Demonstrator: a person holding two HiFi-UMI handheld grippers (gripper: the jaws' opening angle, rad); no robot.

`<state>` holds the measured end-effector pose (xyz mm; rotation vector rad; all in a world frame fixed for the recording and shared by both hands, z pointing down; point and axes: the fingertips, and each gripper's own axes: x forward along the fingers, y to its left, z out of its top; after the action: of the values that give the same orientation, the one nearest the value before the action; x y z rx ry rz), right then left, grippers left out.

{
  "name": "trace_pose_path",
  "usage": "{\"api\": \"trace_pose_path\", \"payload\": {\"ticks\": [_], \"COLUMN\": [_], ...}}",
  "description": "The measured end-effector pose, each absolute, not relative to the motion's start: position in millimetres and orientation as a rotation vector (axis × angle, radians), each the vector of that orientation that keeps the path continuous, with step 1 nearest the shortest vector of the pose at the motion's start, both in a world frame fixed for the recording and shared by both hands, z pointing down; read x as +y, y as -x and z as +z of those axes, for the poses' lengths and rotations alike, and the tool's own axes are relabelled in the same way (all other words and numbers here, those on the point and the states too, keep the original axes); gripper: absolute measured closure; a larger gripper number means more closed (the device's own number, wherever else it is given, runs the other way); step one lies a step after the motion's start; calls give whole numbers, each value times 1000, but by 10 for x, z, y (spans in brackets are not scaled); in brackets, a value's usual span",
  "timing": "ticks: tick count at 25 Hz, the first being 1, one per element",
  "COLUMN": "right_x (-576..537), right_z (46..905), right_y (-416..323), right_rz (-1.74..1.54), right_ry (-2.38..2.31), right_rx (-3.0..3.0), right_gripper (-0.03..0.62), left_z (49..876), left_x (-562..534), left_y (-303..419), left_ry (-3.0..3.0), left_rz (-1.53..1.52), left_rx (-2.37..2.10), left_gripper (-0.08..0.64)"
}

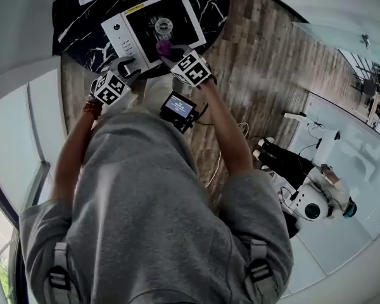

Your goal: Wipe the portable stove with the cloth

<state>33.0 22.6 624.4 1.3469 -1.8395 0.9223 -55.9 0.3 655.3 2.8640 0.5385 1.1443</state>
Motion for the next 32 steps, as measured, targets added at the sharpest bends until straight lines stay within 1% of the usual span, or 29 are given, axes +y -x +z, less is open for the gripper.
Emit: {"api": "trace_pose_path", "payload": {"ticks": [2,6,10,15,21,32], "right_x": [116,-413,-1103,-1593,-1741,-1296], "right_z": [6024,5734,5790,6047,6384,6546], "right_y": [-360,-187,-32,146,128,320], "right_rz": [808,556,268,58,-27,-18], "right_ry": [-1220,-955,-775,-640,-554,-421], "right_rx": [-1908,-2047,-2046,-2010,-1925,-1906], "right_gripper": [502,503,503,503,505,508], "left_z": [6559,6559,6567,6611,6648,6671], "left_x": [-59,-137,-50,216,348,297], "left_y": [656,850,950,994,945,946], "left_ry": [-2844,-2787,-2727,-2640,-2579,-2542], "left_rz": [1148,1131,1081,1049,1014,974], "left_rx": [446,235,16,-191,-370,-577], "left_gripper": [383,383,383,383,383,387]}}
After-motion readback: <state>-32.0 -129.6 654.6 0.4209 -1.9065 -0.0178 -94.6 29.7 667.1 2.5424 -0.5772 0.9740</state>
